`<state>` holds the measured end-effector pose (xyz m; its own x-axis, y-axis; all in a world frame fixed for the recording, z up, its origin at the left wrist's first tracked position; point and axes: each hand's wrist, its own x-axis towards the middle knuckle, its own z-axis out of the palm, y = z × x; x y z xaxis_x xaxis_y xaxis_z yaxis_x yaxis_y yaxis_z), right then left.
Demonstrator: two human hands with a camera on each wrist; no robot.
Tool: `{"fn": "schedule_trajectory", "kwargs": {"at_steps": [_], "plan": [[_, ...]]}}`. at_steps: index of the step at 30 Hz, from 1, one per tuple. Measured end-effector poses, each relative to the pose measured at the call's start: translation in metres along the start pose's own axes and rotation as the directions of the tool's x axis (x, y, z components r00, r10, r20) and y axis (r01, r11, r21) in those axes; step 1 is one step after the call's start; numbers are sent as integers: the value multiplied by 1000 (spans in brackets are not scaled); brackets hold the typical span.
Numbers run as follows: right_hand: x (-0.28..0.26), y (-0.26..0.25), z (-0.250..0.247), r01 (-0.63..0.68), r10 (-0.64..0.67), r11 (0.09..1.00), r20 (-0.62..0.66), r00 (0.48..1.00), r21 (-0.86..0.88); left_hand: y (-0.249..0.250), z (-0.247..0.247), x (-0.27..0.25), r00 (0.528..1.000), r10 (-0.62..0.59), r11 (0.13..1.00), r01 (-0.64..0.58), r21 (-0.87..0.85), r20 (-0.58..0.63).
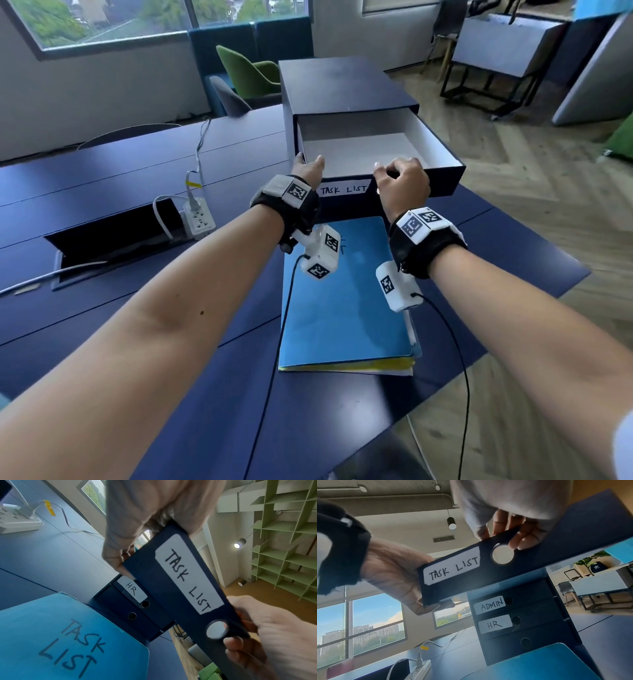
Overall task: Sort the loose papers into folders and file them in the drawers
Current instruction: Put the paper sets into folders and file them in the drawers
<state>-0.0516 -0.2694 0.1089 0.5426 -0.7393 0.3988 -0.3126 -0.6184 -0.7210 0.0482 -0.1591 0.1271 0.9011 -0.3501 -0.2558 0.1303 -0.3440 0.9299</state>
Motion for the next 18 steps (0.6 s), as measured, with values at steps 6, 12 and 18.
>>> {"fn": "schedule_trajectory", "kwargs": {"at_steps": [6,12,18], "plan": [[0,3,-6,-19,20,1000,-42,999,21,1,6,-7,999,-19,998,17,-59,-34],[-26,20,-7,26,69,954,-302,951,298,-34,2,7,974,-207,936,168,-309,-95],[-48,69,9,-427,420,904,185,889,1,-90,-13,-7,946,-324,946,324,28,-13]]}}
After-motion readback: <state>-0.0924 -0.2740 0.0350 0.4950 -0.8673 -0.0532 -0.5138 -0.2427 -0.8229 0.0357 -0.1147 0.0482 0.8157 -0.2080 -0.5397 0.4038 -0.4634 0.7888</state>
